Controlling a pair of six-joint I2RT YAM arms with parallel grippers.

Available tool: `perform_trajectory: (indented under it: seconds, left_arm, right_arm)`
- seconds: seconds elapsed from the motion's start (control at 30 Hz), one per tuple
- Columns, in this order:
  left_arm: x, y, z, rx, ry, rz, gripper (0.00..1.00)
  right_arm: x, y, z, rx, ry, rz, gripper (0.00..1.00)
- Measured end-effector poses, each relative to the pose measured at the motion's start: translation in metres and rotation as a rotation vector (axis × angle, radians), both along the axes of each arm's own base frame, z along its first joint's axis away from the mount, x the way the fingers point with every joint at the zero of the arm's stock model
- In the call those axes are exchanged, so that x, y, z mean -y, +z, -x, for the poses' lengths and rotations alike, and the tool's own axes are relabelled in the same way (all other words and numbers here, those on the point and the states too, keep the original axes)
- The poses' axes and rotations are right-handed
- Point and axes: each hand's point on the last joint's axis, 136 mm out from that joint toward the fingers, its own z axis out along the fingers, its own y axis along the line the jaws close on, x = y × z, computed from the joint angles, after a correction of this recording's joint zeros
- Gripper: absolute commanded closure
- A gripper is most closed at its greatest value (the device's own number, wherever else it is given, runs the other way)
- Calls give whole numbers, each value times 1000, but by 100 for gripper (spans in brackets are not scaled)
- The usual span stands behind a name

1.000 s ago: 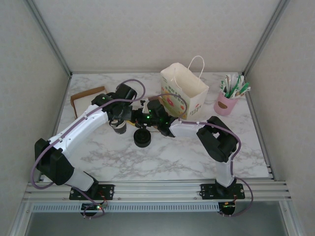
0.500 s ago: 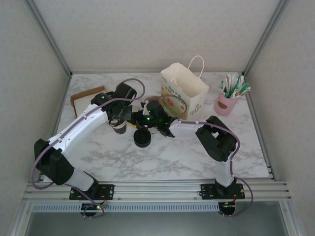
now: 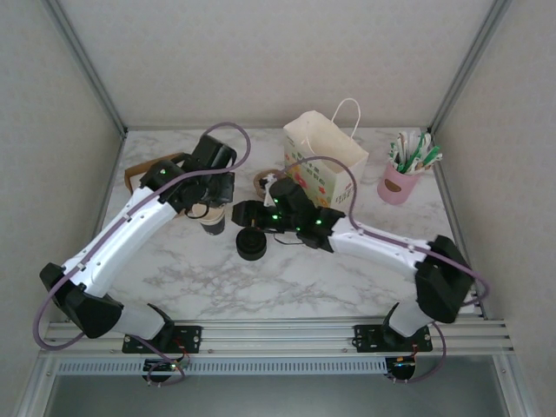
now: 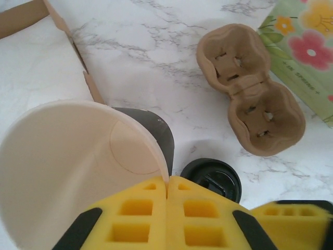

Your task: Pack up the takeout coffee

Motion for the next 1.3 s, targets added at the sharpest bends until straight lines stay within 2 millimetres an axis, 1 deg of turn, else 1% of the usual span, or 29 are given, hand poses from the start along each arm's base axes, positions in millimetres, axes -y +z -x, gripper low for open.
perform_trajectory:
  seconds: [0.07,0.13,0.23,0.33,0.4,0.43,0.5,0.6,0.7,0.83,0.97,1.03,1.1,1.17,1.23,1.3]
  left_arm:
    - [8,1,5,-4,-24,0,100]
    - [19,4,11,-6,-58,5,100]
    - [44,7,22,-8,-124,19,100]
    - [70,2,36,-31,-200,28,100]
    - [90,-7,46,-60,-257,29,100]
    - [99,-12,50,-72,-281,28,100]
    - [122,-26,58,-106,-337,21,100]
    - [152,-51,70,-160,-405,4,100]
    - [177,-76,82,-210,-458,-16,100]
    - [201,-108,92,-265,-503,-51,100]
    - [216,-135,95,-306,-519,-96,100]
    - [221,-143,95,-316,-522,-112,100]
    - [225,-148,95,-322,-525,-120,100]
    - [229,-149,96,-322,-530,-122,97]
    - [232,-148,98,-321,-537,-121,94]
    - [234,-147,101,-320,-545,-121,88]
  right_arm:
    - [21,-1,3,20,-40,49,35]
    - [44,-6,7,35,-84,106,31]
    - [85,-15,13,59,-165,206,24]
    - [129,-17,19,86,-259,288,14]
    - [159,-15,22,112,-330,333,8]
    - [171,-14,24,121,-358,353,6]
    - [197,-14,27,139,-422,398,3]
    - [228,-17,32,156,-495,454,1]
    - [252,-24,37,160,-549,500,1]
    - [272,-30,43,161,-592,539,1]
    - [280,-33,45,160,-609,557,1]
    - [283,-34,45,160,-616,565,1]
    - [286,-37,46,157,-620,578,1]
    - [290,-39,47,155,-626,587,1]
    - [293,-38,47,154,-635,585,1]
    - [294,-39,47,153,-638,584,1]
